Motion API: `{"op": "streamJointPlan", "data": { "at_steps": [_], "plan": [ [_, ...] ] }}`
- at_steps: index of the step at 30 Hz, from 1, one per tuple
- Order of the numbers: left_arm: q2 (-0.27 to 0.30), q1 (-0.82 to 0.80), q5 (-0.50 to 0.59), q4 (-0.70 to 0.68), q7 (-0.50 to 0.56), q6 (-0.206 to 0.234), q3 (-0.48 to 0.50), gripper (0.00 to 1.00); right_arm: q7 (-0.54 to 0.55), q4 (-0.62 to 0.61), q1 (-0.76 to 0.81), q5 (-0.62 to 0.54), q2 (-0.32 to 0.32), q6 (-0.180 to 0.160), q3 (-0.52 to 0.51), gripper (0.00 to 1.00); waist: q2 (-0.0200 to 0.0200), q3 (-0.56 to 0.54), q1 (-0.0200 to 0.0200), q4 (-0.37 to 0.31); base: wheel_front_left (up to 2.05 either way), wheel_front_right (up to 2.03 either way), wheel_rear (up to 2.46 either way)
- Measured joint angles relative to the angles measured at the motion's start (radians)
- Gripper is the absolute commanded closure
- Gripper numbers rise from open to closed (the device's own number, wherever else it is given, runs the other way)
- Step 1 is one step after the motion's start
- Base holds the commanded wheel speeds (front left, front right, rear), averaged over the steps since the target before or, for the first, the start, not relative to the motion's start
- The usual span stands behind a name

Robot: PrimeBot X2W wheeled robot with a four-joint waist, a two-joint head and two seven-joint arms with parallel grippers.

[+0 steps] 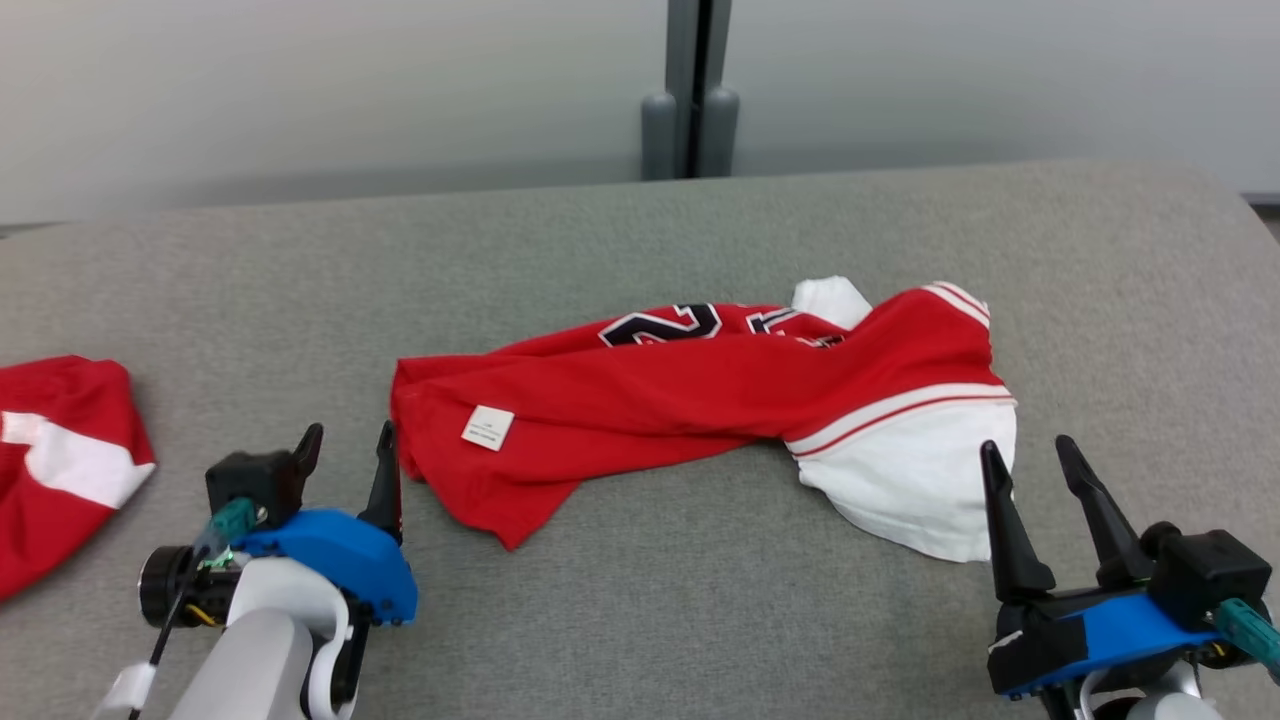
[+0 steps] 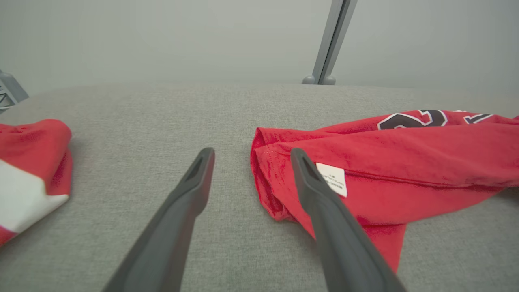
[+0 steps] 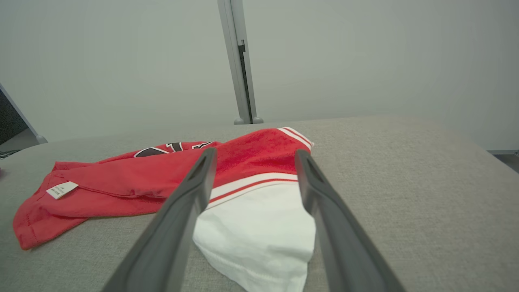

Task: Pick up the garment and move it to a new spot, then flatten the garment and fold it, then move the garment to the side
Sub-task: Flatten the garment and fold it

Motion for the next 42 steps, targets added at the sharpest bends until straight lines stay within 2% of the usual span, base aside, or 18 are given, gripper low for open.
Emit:
{"op": "streamJointPlan", "data": {
  "at_steps": [4, 8, 22, 24, 25, 31, 34, 38, 42],
  "plan": [
    [-0.033, -0.093, -0.043, 0.113, 0.062, -0.010, 0.015, 0.00, -0.010, 0.008, -0.027, 0.026, 0.000, 0.000, 0.036, 0.00, 0.0000, 0.050, 0.0000, -0.029, 0.00, 0.00, 0.00],
    [-0.049, -0.163, -0.069, 0.193, 0.080, -0.012, 0.027, 0.00, -0.029, 0.026, -0.054, 0.043, 0.001, 0.000, 0.067, 0.00, 0.0001, 0.086, 0.0000, -0.057, 0.00, 0.00, 0.00],
    [-0.070, -0.250, -0.102, 0.324, 0.137, -0.015, 0.030, 0.00, -0.054, 0.063, -0.081, 0.051, 0.001, 0.000, 0.083, 0.00, 0.0001, 0.120, -0.0002, -0.091, 0.00, 0.00, 0.00],
    [-0.073, -0.254, -0.104, 0.336, 0.138, -0.016, 0.028, 0.57, -0.054, 0.064, -0.085, 0.052, 0.001, 0.000, 0.082, 0.00, 0.0001, 0.122, -0.0002, -0.092, 0.00, 0.00, 0.00],
    [-0.073, -0.258, -0.104, 0.341, 0.136, -0.016, 0.026, 1.00, -0.056, 0.064, -0.086, 0.052, 0.001, 0.000, 0.082, 0.00, 0.0001, 0.123, -0.0002, -0.093, 0.00, 0.00, 0.00],
    [-0.071, -0.271, -0.091, 0.337, 0.061, -0.012, 0.021, 1.00, -0.057, 0.070, -0.089, 0.053, 0.000, 0.000, 0.076, 0.00, 0.0001, 0.113, -0.0002, -0.085, 0.00, 0.00, 0.00],
    [-0.071, -0.266, -0.077, 0.294, 0.006, -0.023, 0.009, 1.00, -0.057, 0.075, -0.088, 0.056, 0.001, 0.000, 0.076, 0.00, 0.0001, 0.098, -0.0002, -0.073, 0.00, 0.00, 0.00],
    [-0.069, -0.198, -0.033, 0.180, -0.023, -0.053, -0.056, 1.00, -0.054, 0.075, -0.079, 0.060, 0.001, 0.000, 0.070, 0.00, 0.0000, 0.072, -0.0003, -0.051, 0.00, 0.00, 0.00],
    [-0.057, -0.079, 0.006, 0.025, 0.008, -0.065, -0.134, 1.00, -0.048, 0.071, -0.067, 0.055, 0.001, 0.000, 0.062, 0.00, 0.0000, 0.051, -0.0003, -0.027, 0.00, 0.00, 0.00]
  ]
}}
